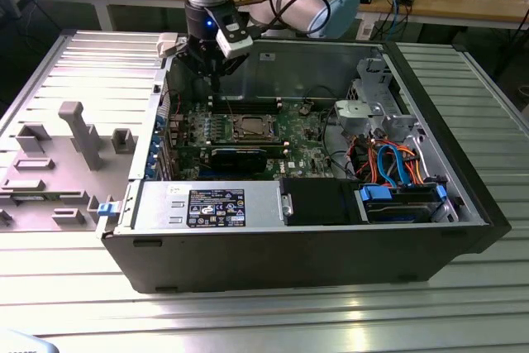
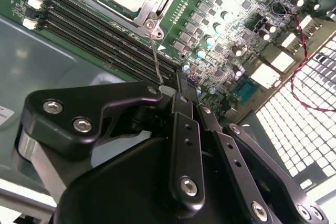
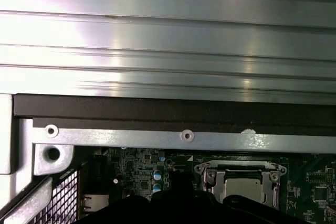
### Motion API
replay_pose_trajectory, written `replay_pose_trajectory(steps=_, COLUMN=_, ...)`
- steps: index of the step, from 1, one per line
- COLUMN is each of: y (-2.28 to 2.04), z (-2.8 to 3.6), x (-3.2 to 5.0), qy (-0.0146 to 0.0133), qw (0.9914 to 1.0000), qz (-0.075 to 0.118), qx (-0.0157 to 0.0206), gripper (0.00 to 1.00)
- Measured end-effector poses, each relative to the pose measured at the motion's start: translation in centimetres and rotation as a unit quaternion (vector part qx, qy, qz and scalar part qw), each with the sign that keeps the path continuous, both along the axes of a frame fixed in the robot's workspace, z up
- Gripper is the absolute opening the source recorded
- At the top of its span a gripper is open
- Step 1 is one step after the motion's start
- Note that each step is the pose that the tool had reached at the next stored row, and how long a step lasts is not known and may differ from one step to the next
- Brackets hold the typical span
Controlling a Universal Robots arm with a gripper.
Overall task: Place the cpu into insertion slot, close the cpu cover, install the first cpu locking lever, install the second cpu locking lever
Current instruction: 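Install the first cpu locking lever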
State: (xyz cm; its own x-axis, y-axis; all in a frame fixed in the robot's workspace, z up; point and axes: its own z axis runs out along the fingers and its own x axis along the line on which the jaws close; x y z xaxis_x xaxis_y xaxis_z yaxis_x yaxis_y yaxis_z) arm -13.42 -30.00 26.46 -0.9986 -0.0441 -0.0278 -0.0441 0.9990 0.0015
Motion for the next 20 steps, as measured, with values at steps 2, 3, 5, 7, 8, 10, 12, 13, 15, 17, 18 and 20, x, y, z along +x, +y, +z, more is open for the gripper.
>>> replay_pose_trajectory(steps=2, y=0.00, z=-0.01, x=0.15, qy=0.0000, qw=1.00000, qz=0.000, qx=0.0000, gripper=0.11)
replay_pose_trajectory(steps=3, y=0.00, z=-0.01, x=0.20, qy=0.0000, qw=1.00000, qz=0.000, qx=0.0000, gripper=0.11)
replay_pose_trajectory(steps=5, y=0.00, z=-0.02, x=0.35, qy=0.0000, qw=1.00000, qz=0.000, qx=0.0000, gripper=0.11)
replay_pose_trajectory(steps=7, y=0.00, z=-0.03, x=0.52, qy=0.0000, qw=1.00000, qz=0.000, qx=0.0000, gripper=0.11)
replay_pose_trajectory(steps=8, y=0.00, z=-0.04, x=0.63, qy=0.0000, qw=1.00000, qz=0.000, qx=0.0000, gripper=0.11)
replay_pose_trajectory(steps=10, y=0.00, z=-0.05, x=0.73, qy=0.0000, qw=1.00000, qz=0.000, qx=0.0000, gripper=0.11)
replay_pose_trajectory(steps=12, y=0.00, z=-0.08, x=0.83, qy=-0.0001, qw=1.00000, qz=0.000, qx=0.0001, gripper=0.11)
replay_pose_trajectory(steps=13, y=0.00, z=-0.10, x=0.89, qy=0.0000, qw=1.00000, qz=0.000, qx=0.0000, gripper=0.11)
replay_pose_trajectory(steps=15, y=0.00, z=-0.14, x=0.96, qy=0.0000, qw=1.00000, qz=0.000, qx=0.0000, gripper=0.11)
replay_pose_trajectory(steps=17, y=0.00, z=-0.21, x=1.06, qy=0.0000, qw=1.00000, qz=0.000, qx=0.0000, gripper=0.11)
replay_pose_trajectory(steps=18, y=0.00, z=-0.26, x=1.14, qy=0.0000, qw=1.00000, qz=0.000, qx=0.0000, gripper=0.11)
replay_pose_trajectory(steps=20, y=0.00, z=-0.30, x=1.23, qy=0.0000, qw=1.00000, qz=0.000, qx=0.0000, gripper=0.11)
